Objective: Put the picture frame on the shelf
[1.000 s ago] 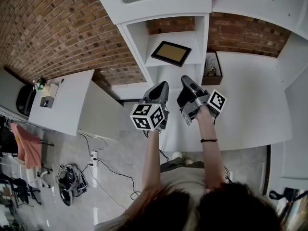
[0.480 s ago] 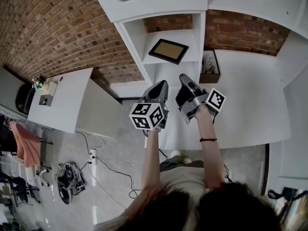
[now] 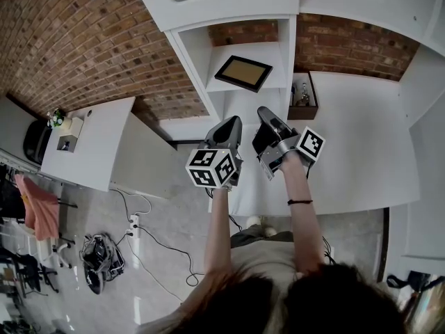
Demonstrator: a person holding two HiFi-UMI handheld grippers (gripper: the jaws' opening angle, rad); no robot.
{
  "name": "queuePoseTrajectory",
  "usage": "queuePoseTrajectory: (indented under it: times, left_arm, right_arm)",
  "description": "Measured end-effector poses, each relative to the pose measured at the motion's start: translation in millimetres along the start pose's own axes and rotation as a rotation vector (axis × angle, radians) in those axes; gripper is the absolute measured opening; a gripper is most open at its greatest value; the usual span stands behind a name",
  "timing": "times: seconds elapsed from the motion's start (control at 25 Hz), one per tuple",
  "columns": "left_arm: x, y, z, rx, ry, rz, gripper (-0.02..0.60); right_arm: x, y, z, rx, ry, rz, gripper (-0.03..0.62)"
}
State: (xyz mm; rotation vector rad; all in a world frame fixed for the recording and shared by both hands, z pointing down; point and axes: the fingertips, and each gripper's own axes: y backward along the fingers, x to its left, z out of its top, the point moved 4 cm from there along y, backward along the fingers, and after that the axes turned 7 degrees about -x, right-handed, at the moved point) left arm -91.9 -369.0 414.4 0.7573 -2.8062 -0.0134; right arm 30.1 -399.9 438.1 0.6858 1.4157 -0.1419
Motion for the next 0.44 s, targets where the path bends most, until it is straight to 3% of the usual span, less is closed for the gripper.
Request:
queuePoseTrajectory:
  times: [0.44]
  left_arm:
    - [-1.6,3.6,-0.2,-0.004,-0.004,0.001,0.011]
  right_arm:
    - [4.5,2.6,-1.2,0.001,0.0,0.015,0.009]
